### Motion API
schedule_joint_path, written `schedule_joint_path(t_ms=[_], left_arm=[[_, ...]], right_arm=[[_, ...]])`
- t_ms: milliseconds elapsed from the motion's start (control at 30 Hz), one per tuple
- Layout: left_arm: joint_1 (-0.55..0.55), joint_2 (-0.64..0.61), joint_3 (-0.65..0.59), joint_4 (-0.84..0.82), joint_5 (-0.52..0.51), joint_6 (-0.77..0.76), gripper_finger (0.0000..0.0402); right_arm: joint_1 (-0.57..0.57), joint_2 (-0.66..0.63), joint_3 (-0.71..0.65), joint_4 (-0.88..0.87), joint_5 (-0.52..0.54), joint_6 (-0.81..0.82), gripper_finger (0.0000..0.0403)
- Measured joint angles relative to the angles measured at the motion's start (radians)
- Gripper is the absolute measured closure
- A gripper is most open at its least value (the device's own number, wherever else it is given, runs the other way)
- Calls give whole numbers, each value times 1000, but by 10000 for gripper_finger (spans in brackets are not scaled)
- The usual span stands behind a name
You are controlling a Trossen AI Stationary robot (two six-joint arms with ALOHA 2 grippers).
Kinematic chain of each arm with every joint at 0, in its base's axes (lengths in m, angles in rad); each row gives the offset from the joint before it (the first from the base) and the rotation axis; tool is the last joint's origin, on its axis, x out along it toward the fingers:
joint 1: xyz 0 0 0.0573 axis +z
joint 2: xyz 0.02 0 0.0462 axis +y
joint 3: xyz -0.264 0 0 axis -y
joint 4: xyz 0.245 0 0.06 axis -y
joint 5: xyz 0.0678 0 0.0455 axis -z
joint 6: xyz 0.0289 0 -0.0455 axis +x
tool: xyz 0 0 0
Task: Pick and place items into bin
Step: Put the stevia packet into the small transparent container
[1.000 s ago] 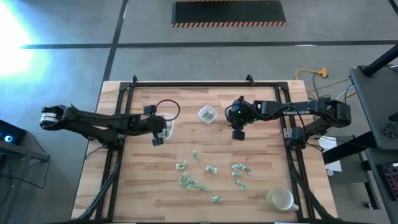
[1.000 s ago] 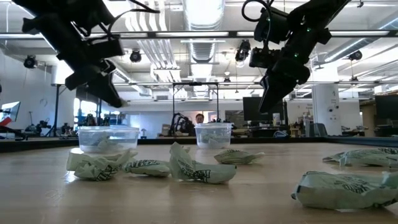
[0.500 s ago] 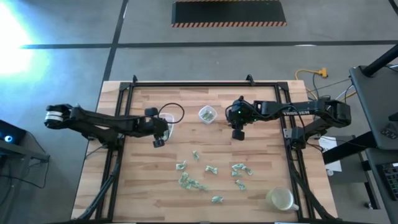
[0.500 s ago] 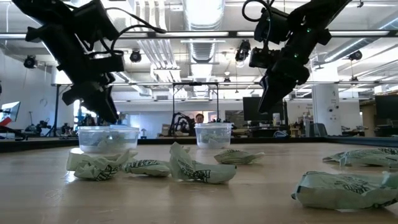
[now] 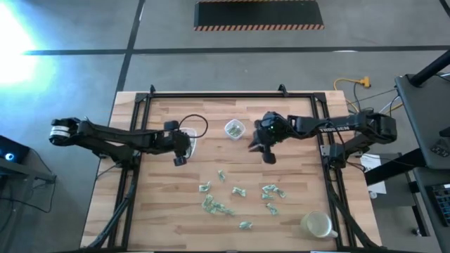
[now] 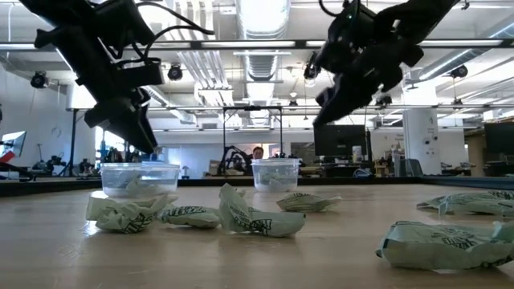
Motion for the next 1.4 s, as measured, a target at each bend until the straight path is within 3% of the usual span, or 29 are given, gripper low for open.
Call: schedule_joint_path(t_ms=[167, 500, 1000, 1200, 1400], left_arm=[[0, 0, 1, 0, 20, 0, 217], [0, 0, -2, -1, 27, -1, 217], [0, 0, -3, 0, 28, -27, 216], [0, 0, -4, 1, 29, -29, 216], [0, 0, -4, 0, 32, -51, 216]], right_arm=[[53, 21, -1, 76, -74, -59, 324], [140, 63, -1, 11, -77, 35, 334], [365, 260, 51, 165, -64, 49, 335], [450, 322, 110, 164, 155, 107, 335], [545, 381, 145, 163, 302, 158, 334]])
